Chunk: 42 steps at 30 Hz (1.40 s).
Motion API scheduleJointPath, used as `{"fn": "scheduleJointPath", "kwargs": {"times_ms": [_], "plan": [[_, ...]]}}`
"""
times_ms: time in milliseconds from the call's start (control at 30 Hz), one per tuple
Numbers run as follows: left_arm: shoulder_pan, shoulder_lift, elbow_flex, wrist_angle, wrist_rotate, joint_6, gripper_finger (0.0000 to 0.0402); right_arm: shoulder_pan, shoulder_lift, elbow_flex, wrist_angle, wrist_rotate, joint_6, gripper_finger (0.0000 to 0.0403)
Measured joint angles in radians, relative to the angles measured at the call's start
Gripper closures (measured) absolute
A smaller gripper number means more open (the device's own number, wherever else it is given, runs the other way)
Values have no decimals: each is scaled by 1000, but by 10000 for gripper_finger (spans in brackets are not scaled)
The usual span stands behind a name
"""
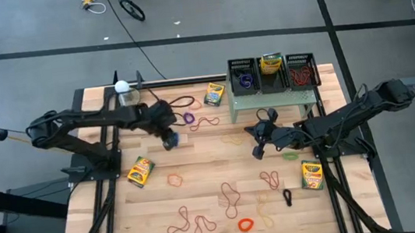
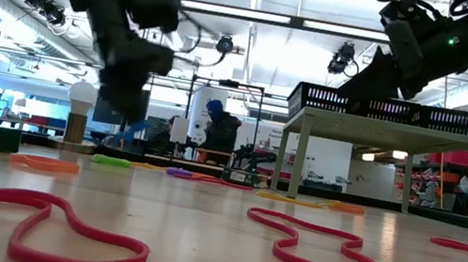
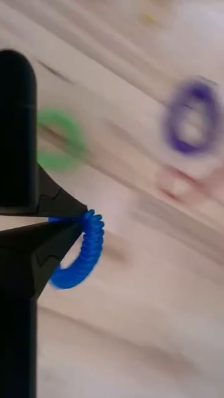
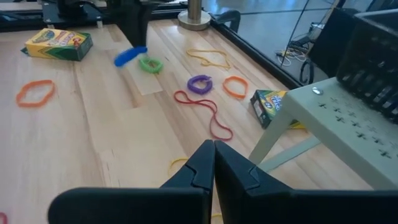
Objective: Pick & Place Office Desk Supplies
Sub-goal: Put the blue spring keychain into the left black basket on the shelf
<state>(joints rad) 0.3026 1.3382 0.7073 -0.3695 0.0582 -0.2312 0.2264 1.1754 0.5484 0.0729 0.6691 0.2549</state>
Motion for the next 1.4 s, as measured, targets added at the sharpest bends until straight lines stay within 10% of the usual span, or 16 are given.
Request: {"fn": "scheduleJointPath", "kwargs": {"times_ms": [267,800,1067,1400], "plan": [[-166,83,-155,765,-101,-181,391,-56,138,0,224,-212,-10,382],[-223,565,-160,1672,-233,-126,388,-77,252,3,399,-253,-77,319],[-203,630,-160,1808,-212,-109,388,-37,252,3,398,-120,7,217],[-220,630,-156,1813,-240,-101,388,-38,487,159,413,-46,43,204]]}}
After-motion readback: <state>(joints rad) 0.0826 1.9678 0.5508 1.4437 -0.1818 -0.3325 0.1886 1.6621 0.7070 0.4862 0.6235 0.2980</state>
